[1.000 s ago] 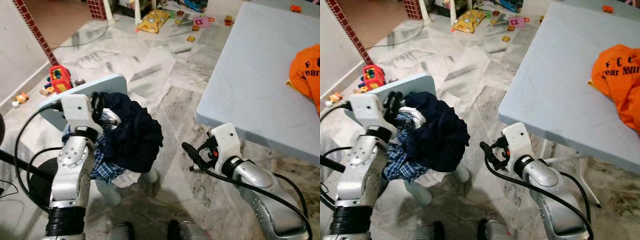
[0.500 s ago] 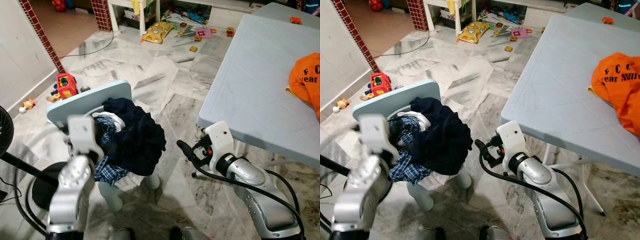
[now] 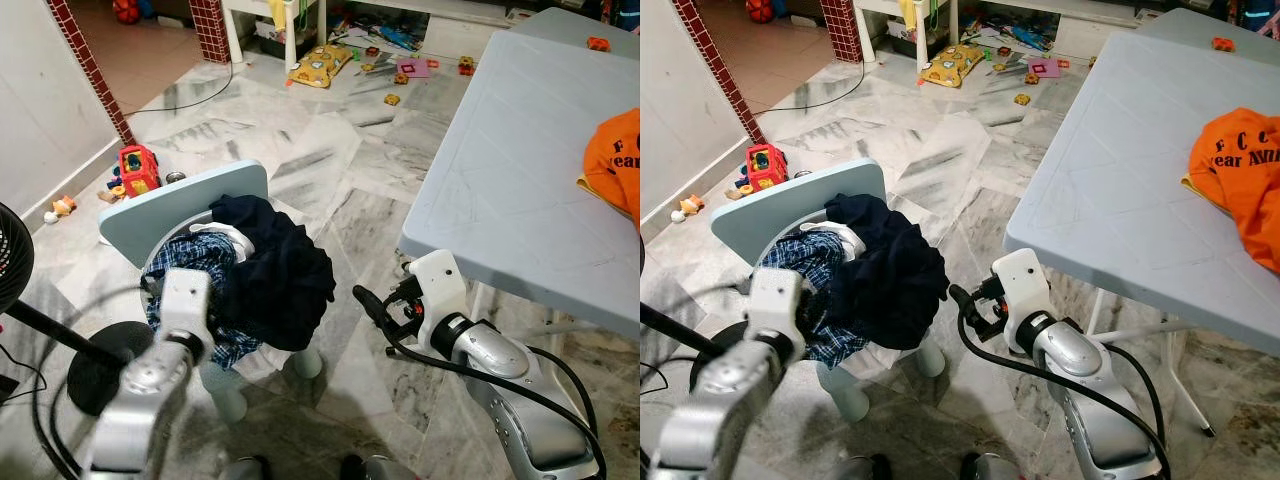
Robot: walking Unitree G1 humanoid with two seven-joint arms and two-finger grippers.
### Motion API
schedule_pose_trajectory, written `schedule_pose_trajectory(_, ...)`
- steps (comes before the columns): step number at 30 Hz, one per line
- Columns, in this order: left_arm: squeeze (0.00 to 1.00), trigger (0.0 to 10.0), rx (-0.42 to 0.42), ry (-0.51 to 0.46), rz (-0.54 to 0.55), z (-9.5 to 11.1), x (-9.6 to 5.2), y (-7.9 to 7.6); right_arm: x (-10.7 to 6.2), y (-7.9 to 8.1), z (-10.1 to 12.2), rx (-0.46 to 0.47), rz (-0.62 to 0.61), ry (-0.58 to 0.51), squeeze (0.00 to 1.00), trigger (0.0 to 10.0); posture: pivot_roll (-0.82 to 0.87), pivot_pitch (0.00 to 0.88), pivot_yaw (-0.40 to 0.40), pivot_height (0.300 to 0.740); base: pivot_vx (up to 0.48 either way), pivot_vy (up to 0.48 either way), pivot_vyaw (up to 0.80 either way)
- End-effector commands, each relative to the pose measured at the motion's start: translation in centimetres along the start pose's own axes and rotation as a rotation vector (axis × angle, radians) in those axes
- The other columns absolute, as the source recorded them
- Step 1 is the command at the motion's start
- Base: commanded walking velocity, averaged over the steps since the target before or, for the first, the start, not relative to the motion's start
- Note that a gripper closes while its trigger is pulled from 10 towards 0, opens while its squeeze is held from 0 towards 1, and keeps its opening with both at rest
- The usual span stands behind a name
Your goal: Hang hanger
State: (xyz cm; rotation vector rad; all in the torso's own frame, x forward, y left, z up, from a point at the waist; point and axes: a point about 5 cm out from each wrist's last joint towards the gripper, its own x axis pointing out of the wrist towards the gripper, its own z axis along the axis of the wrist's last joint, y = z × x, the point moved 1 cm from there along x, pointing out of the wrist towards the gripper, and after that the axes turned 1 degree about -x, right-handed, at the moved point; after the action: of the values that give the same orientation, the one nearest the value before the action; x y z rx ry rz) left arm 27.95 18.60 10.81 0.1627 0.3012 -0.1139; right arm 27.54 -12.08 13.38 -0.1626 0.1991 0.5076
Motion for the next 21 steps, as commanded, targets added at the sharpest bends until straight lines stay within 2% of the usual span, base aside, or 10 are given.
schedule_pose_trajectory(1,1.00,10.0,0.100,0.006,-0.036,-0.3,0.0,1.0,-0.1,0.0,-0.1,-0.009,0.003,0.003,0.00,10.0,-0.08,0.163,0.014,0.740,0.000,0.000,0.00)
schedule_pose_trajectory(3,1.00,10.0,0.152,0.028,-0.062,-0.5,-0.2,1.5,-0.1,0.0,-0.2,-0.009,0.001,0.005,0.00,10.0,-0.08,0.164,0.017,0.740,0.000,0.000,0.00)
schedule_pose_trajectory(4,1.00,10.0,0.200,0.090,-0.091,-1.4,-0.3,2.0,-0.2,0.0,-0.2,-0.008,0.000,0.005,0.00,10.0,-0.08,0.166,0.018,0.740,0.000,0.000,0.00)
schedule_pose_trajectory(7,1.00,10.0,0.217,0.184,-0.134,-2.9,-0.6,2.6,-0.2,0.1,-0.3,-0.005,-0.001,0.005,0.00,10.0,-0.08,0.167,0.019,0.740,0.000,0.000,0.00)
schedule_pose_trajectory(10,1.00,10.0,0.106,0.202,-0.146,-3.3,-0.3,2.0,-0.2,0.5,-0.3,-0.003,0.005,0.003,0.00,10.0,-0.08,0.169,0.017,0.740,0.000,0.000,0.00)
schedule_pose_trajectory(11,0.71,10.0,0.083,0.201,-0.163,-3.4,0.0,1.7,-0.2,0.5,-0.3,-0.003,0.005,0.003,0.00,10.0,-0.09,0.170,0.016,0.740,0.000,0.000,0.00)
schedule_pose_trajectory(12,0.03,10.0,0.080,0.198,-0.167,-3.4,0.1,1.5,-0.2,0.5,-0.3,-0.003,0.006,0.003,0.00,10.0,-0.09,0.170,0.015,0.740,0.000,0.000,0.00)
schedule_pose_trajectory(13,0.00,10.0,0.081,0.197,-0.166,-3.4,0.2,1.4,-0.2,0.5,-0.3,-0.004,0.006,0.003,0.00,10.0,-0.09,0.170,0.014,0.740,0.000,0.000,0.00)
schedule_pose_trajectory(18,0.00,10.0,-0.010,0.176,-0.134,-3.3,1.6,0.7,-0.2,0.2,-0.2,-0.011,0.006,0.004,0.00,10.0,-0.10,0.172,0.012,0.740,0.000,0.000,0.00)
schedule_pose_trajectory(21,0.00,10.0,-0.028,0.186,-0.139,-3.5,2.0,0.2,-0.3,0.2,-0.1,-0.013,0.004,0.003,0.00,10.0,-0.10,0.173,0.014,0.740,0.000,0.000,0.00)
